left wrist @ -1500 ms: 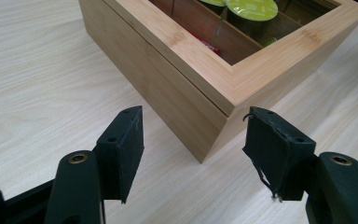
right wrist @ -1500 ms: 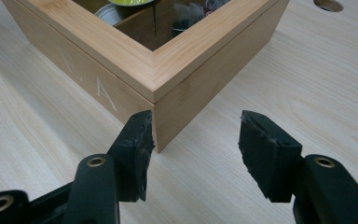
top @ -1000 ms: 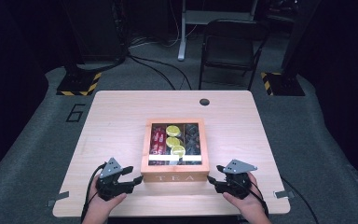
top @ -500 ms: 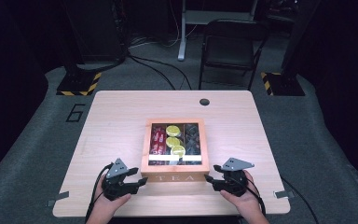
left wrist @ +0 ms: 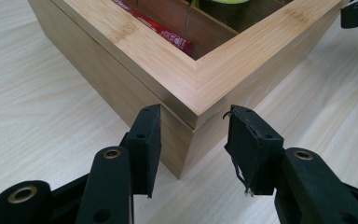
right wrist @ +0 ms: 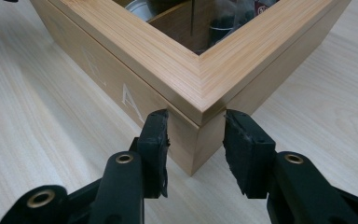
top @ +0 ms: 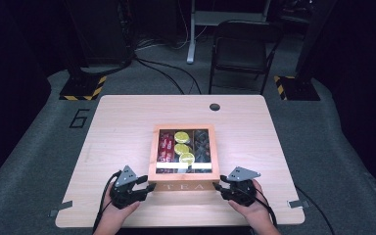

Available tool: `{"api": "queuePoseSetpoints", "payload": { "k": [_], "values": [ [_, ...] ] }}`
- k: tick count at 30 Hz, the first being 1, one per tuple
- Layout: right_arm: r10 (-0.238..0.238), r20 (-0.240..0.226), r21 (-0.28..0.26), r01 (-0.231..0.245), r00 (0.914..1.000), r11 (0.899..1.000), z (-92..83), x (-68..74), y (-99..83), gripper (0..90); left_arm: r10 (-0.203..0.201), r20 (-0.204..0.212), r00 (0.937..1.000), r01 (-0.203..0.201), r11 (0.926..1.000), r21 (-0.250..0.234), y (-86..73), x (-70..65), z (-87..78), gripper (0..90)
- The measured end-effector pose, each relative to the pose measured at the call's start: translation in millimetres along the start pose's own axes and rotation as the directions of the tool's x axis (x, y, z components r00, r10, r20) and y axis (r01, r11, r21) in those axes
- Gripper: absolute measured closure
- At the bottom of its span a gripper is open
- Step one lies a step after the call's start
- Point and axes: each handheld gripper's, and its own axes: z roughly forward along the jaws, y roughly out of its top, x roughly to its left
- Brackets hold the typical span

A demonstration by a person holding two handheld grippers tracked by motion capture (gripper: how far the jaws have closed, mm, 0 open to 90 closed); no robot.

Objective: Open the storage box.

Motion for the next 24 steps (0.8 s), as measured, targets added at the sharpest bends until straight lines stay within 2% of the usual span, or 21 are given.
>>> {"api": "queuePoseSetpoints", "payload": {
  "k": [4,5,7,9,11,14,19,20,24],
  "values": [
    [0.010,-0.010,-0.014,-0.010,0.9999,1.000,-1.6,-1.4,0.4,59.4,0.013,-0.012,0.9998,-0.013,0.9999,-0.006,0.6,1.0,0.6,54.7],
    [0.030,-0.027,-0.038,-0.031,0.9992,0.999,-2.9,-3.8,0.8,59.1,0.014,-0.013,0.9998,-0.014,0.9999,-0.005,0.8,0.8,0.8,54.6],
    [0.048,-0.036,-0.034,-0.049,0.9982,0.998,-2.9,-4.3,1.7,58.1,0.013,-0.012,0.9998,-0.013,0.9999,-0.004,1.1,-0.3,0.6,54.5],
    [0.039,-0.031,-0.030,-0.040,0.9987,0.999,-3.0,-3.3,2.4,58.1,0.035,-0.027,0.9990,-0.035,0.9994,-0.002,1.8,-1.6,0.5,54.6],
    [0.032,-0.020,-0.030,-0.033,0.9993,0.999,-2.9,-2.3,3.3,58.2,0.039,-0.036,0.9986,-0.039,0.9992,-0.012,2.3,-3.1,0.5,54.6],
    [0.027,-0.017,-0.033,-0.027,0.9995,0.999,-3.0,-2.0,3.7,58.8,0.026,-0.021,0.9994,-0.026,0.9996,-0.011,3.0,-3.2,-0.8,54.7],
    [0.031,-0.014,-0.041,-0.031,0.9994,0.999,-3.1,-2.0,5.7,59.0,0.028,-0.029,0.9992,-0.028,0.9994,-0.021,4.7,-4.2,-0.5,55.0],
    [0.035,-0.015,-0.045,-0.036,0.9993,0.998,-3.2,-2.2,6.3,59.0,0.024,-0.037,0.9990,-0.025,0.9990,-0.036,4.9,-4.2,0.5,54.8],
    [0.035,-0.018,-0.051,-0.035,0.9992,0.998,-3.6,-2.6,7.8,59.0,0.029,-0.030,0.9991,-0.031,0.9989,-0.036,6.6,-3.2,-1.3,53.6]
  ]
}}
